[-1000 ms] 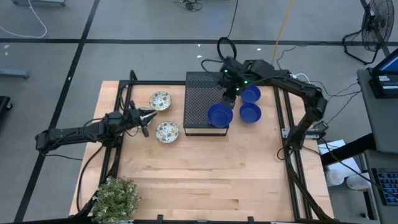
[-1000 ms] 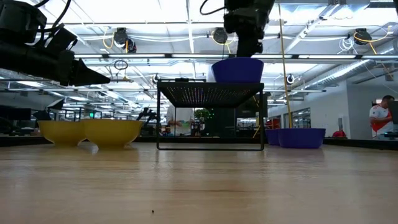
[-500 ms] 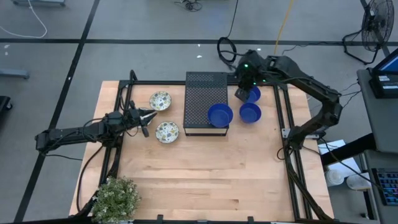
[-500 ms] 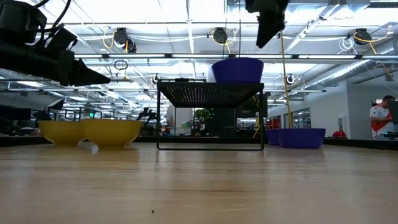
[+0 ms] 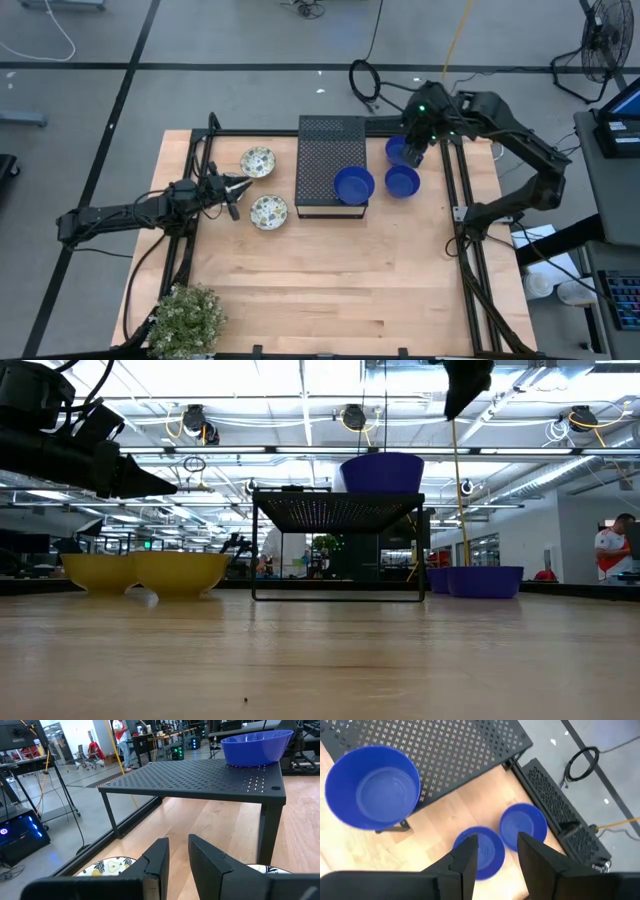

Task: Pick & Place Mini bowls
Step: Stack the bottom blue bowl on the blue bowl on the shelf

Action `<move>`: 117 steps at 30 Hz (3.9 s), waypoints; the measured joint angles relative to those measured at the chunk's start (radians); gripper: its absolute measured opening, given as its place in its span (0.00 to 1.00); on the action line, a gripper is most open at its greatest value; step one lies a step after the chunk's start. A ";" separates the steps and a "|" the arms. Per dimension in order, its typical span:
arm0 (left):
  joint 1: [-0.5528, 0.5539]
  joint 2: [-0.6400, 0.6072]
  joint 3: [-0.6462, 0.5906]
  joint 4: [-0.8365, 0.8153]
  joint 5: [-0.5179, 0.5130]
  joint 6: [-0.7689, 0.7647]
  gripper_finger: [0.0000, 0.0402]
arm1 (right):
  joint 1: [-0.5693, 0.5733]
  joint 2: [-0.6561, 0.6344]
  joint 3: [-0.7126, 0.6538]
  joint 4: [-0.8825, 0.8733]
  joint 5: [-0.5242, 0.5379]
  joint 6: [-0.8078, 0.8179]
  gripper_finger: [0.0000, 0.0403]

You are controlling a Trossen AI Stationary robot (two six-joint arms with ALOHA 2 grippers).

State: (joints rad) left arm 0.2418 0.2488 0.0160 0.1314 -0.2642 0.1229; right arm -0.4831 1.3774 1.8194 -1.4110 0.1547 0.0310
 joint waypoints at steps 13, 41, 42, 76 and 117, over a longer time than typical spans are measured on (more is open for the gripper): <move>0.000 0.000 0.000 0.000 0.000 0.000 0.19 | 0.000 -0.029 0.000 -0.128 -0.001 0.063 0.32; 0.000 0.000 0.000 0.000 0.000 0.000 0.19 | 0.001 -0.034 0.000 -0.160 -0.273 -0.102 0.32; 0.000 0.000 0.000 0.000 0.000 0.000 0.19 | 0.001 -0.034 0.000 -0.160 -0.290 -0.096 0.32; 0.000 0.000 0.000 0.000 0.000 0.000 0.19 | 0.007 -0.045 -0.452 -0.121 -0.270 -0.019 0.32; 0.000 0.000 0.000 0.000 0.000 0.000 0.19 | -0.024 -0.045 -0.953 0.578 -0.230 -0.203 0.32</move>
State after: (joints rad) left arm 0.2420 0.2486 0.0160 0.1310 -0.2642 0.1230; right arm -0.5072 1.3319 0.8663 -0.8330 -0.0750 -0.1720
